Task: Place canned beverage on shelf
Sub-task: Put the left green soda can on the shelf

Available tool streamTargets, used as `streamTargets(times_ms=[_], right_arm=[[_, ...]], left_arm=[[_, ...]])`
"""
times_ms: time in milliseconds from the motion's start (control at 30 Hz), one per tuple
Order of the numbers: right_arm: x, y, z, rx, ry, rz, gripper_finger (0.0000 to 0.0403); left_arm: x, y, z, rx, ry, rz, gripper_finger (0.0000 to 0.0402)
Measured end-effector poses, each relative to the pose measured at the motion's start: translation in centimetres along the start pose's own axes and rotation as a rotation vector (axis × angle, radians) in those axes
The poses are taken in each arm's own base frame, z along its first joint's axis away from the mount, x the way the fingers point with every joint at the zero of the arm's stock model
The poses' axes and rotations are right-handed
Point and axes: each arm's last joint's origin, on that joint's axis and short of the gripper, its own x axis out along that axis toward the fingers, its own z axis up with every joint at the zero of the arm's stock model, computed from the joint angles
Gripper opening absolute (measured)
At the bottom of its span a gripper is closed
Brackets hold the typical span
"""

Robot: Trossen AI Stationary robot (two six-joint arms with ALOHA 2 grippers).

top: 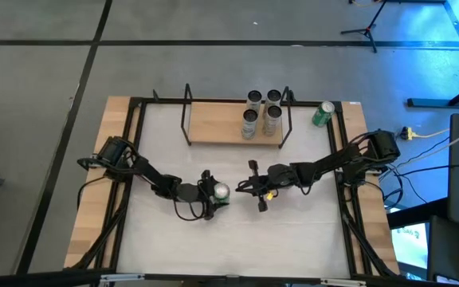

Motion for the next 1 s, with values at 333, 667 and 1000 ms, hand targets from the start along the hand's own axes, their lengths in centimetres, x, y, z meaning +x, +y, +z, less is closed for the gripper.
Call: streamTargets(times_ms=[333, 667, 1000], right_arm=[[0.0, 0.0, -0.1, 0.0, 0.014, 0.003, 0.0005], [0.0, 0.0, -0.2, 0.001, 0.021, 0.004, 0.0005], [0.0, 0.0, -0.2, 0.004, 0.021, 0.004, 0.0005]], left_arm=[[-0.2, -0.2, 0.1, 0.001, 0.006, -0.001, 0.0331], [-2.3, -0.3, 3.1, 0.023, 0.055, -0.029, 0.0328], [-5.3, -0.1, 5.6, 0.04, 0.095, 0.001, 0.0328]])
